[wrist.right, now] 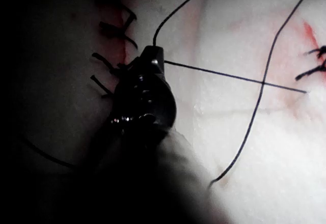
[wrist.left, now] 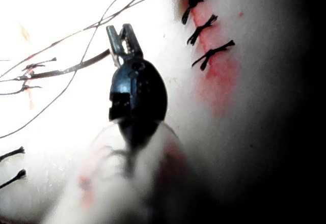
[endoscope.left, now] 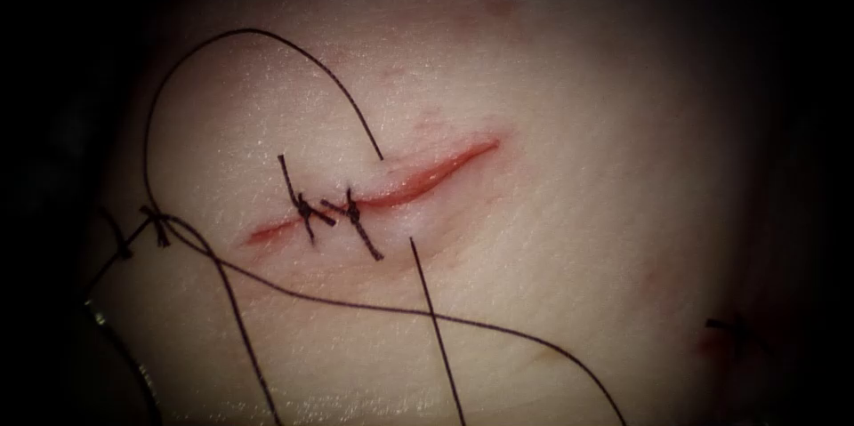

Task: Wound Closure

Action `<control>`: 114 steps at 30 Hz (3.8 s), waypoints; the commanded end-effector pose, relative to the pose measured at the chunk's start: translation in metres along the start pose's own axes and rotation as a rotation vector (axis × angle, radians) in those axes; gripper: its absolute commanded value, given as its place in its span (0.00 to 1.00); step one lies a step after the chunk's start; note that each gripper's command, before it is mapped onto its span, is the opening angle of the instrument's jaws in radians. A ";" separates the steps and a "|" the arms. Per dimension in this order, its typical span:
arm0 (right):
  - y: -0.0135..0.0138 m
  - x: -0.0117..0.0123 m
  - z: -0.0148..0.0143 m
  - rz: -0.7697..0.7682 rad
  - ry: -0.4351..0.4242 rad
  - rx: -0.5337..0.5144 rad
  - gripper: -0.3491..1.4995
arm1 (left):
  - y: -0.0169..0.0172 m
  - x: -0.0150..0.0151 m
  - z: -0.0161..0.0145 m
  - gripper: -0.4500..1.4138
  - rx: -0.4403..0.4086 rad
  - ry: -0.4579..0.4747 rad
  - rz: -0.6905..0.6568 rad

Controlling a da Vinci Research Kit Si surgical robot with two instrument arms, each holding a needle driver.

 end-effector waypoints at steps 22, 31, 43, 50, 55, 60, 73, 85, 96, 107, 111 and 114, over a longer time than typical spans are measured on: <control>0.0123 -0.0016 -0.0028 -0.011 0.096 -0.152 0.73 | -0.0030 -0.0023 -0.0069 0.00 0.052 -0.054 -0.008; 0.0153 -0.0036 -0.0021 -0.028 0.100 -0.214 0.64 | -0.0061 -0.0043 -0.0104 0.00 0.131 -0.092 -0.006; 0.0198 -0.0107 0.0052 -0.089 0.004 -0.296 0.68 | -0.0073 -0.0044 -0.0088 0.00 0.168 -0.101 -0.010; 0.0206 -0.0110 0.0069 -0.091 -0.001 -0.307 0.56 | -0.0071 -0.0045 -0.0089 0.00 0.168 -0.100 -0.008; 0.0201 -0.0110 0.0068 -0.097 -0.006 -0.264 0.00 | -0.0070 -0.0044 -0.0088 0.00 0.165 -0.095 -0.007; 0.0192 -0.0107 0.0056 -0.099 -0.008 -0.256 0.00 | -0.0070 -0.0045 -0.0081 0.00 0.166 -0.093 -0.007; 0.0071 -0.0051 0.0014 -0.110 -0.030 -0.096 0.00 | -0.0061 -0.0042 -0.0060 0.00 0.161 -0.063 -0.002; -0.0021 0.0011 0.0027 -0.087 0.018 0.123 0.00 | -0.0057 -0.0041 -0.0053 0.00 0.153 -0.061 0.000; 0.0045 0.0006 0.0000 0.000 0.056 -0.057 0.85 | -0.0058 -0.0042 -0.0055 0.00 0.149 -0.057 0.000; 0.0097 0.0010 -0.0036 -0.040 0.067 -0.108 0.80 | -0.0060 -0.0045 -0.0061 0.00 0.141 -0.051 -0.006; 0.0129 -0.0006 -0.0042 -0.059 0.061 -0.169 0.70 | -0.0067 -0.0048 -0.0073 0.00 0.147 -0.070 -0.002; 0.0148 -0.0022 -0.0036 -0.075 0.030 -0.212 0.66 | -0.0068 -0.0050 -0.0074 0.00 0.147 -0.072 -0.002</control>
